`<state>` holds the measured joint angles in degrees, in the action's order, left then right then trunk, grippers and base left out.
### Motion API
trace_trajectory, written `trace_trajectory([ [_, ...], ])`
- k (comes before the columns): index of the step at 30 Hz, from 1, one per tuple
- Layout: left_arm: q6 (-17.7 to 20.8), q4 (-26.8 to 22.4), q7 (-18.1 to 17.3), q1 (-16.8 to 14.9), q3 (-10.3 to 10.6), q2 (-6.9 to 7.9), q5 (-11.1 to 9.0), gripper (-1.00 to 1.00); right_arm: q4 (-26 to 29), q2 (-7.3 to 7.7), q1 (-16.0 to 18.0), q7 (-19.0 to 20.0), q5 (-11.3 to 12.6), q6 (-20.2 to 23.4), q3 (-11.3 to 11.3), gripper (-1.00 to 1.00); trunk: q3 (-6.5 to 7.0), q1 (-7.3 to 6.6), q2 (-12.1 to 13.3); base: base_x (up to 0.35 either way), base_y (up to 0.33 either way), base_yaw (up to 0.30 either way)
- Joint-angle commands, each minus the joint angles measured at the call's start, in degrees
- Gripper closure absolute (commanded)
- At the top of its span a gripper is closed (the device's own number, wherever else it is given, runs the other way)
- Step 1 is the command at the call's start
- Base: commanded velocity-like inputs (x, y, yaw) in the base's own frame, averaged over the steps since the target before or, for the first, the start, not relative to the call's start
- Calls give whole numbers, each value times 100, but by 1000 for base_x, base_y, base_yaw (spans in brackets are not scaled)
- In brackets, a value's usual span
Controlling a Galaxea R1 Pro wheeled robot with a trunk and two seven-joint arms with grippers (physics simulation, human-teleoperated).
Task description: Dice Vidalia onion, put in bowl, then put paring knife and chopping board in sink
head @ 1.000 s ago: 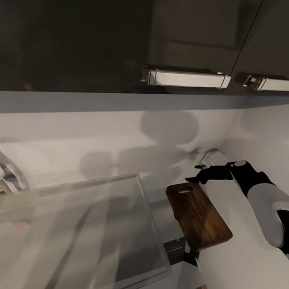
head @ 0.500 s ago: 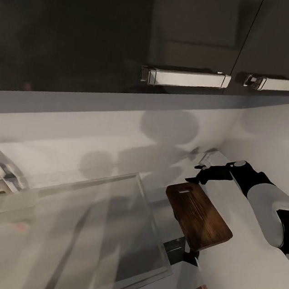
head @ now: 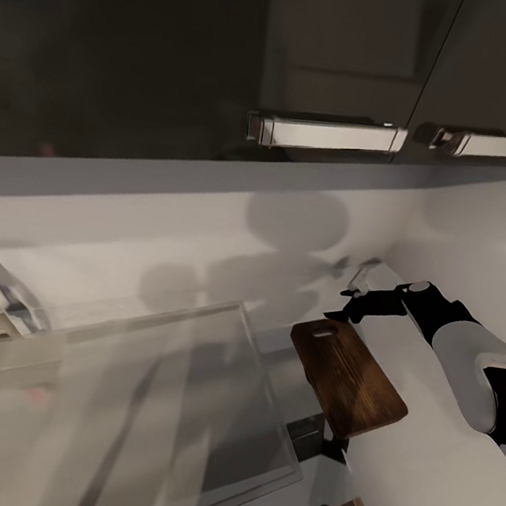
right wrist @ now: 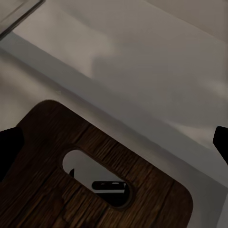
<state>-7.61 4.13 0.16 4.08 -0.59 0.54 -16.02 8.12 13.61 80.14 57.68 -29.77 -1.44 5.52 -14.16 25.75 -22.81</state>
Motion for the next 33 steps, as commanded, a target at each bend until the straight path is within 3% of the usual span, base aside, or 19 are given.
trace_trajectory([
  [1, -30, 11, 2, -4, -5, -1, -15, -100, 5, 1, 5, 8, 13, -15, 44, -100, -18, 3, -10, 0, 0, 0],
  [9, -30, 15, -2, -1, -2, -1, -15, -100, 5, -7, 4, -1, -101, -15, 45, -100, -91, 3, -10, 0, 0, 0],
  [33, -30, 15, 0, -3, -4, -1, -15, -100, -4, 1, 4, -10, -113, -18, 38, -100, -313, 3, -10, 0, 0, 0],
])
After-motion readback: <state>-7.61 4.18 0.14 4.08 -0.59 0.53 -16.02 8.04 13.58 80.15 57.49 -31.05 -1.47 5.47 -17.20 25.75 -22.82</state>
